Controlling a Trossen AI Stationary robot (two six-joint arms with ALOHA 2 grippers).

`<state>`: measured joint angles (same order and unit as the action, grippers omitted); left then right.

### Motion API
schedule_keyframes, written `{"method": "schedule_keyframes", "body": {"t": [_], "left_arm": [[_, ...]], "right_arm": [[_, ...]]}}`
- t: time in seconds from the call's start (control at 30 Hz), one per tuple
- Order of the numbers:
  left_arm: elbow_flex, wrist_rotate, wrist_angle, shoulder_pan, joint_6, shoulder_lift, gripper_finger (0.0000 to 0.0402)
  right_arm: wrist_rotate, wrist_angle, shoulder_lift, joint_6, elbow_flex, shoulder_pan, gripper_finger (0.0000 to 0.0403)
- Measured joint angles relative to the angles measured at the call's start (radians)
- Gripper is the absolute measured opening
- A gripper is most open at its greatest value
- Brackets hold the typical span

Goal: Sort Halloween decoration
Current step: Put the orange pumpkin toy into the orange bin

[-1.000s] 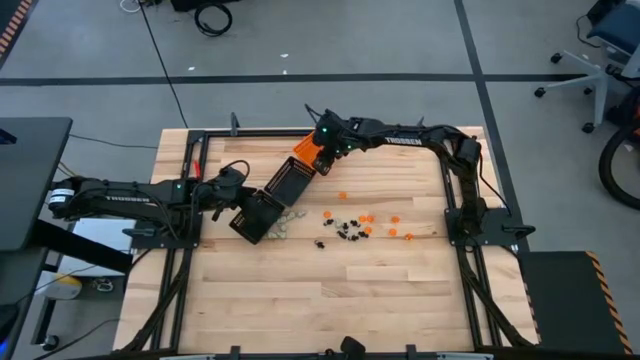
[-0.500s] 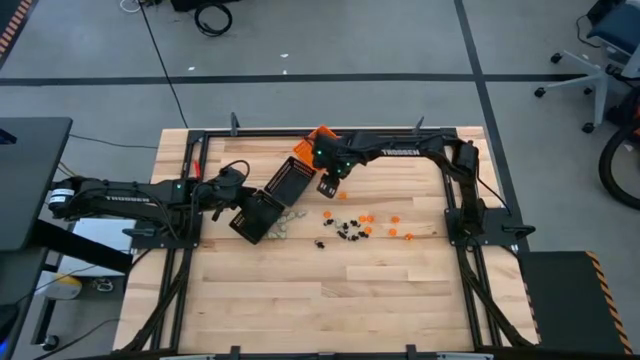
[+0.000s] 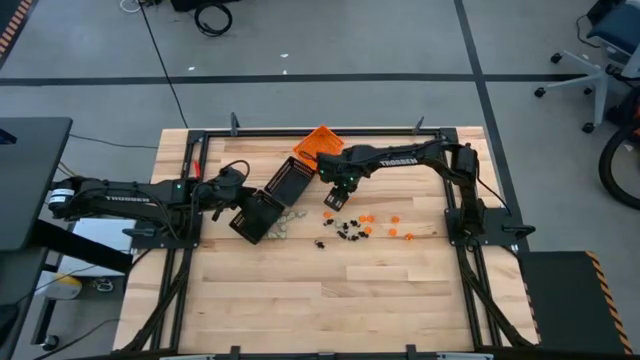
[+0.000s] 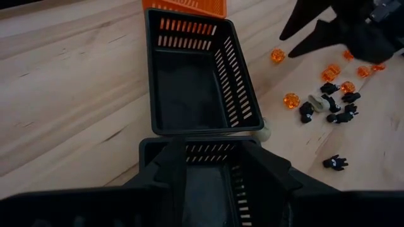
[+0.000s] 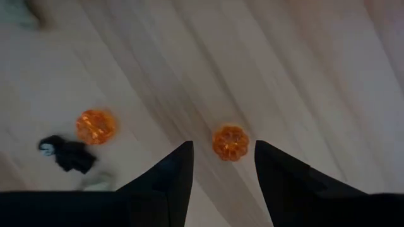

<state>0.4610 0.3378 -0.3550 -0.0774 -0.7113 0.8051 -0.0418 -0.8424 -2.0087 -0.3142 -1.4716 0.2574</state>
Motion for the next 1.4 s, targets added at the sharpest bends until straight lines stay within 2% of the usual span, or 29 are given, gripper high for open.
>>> {"method": "schedule_keyframes", "body": {"t": [0.33, 0.53, 0.83, 1.4], "left_arm": [[0.000, 0.000, 0.000, 0.000, 0.000, 0.000, 0.0125], [0.000, 0.000, 0.000, 0.000, 0.000, 0.000, 0.0125], [0.000, 0.000, 0.000, 0.000, 0.000, 0.000, 0.0125], [0.000, -0.001, 0.000, 0.000, 0.000, 0.000, 0.0125]], "right_arm": [[-0.022, 0.098, 0.000, -0.019, 0.088, -0.016, 0.0172], [0.016, 0.144, 0.003, -0.030, 0.138, 0.000, 0.0172], [0.016, 0.161, 0.005, -0.022, 0.153, 0.000, 0.0156], [-0.002, -0.046, 0.002, 0.002, 0.088, -0.011, 0.0155]]}}
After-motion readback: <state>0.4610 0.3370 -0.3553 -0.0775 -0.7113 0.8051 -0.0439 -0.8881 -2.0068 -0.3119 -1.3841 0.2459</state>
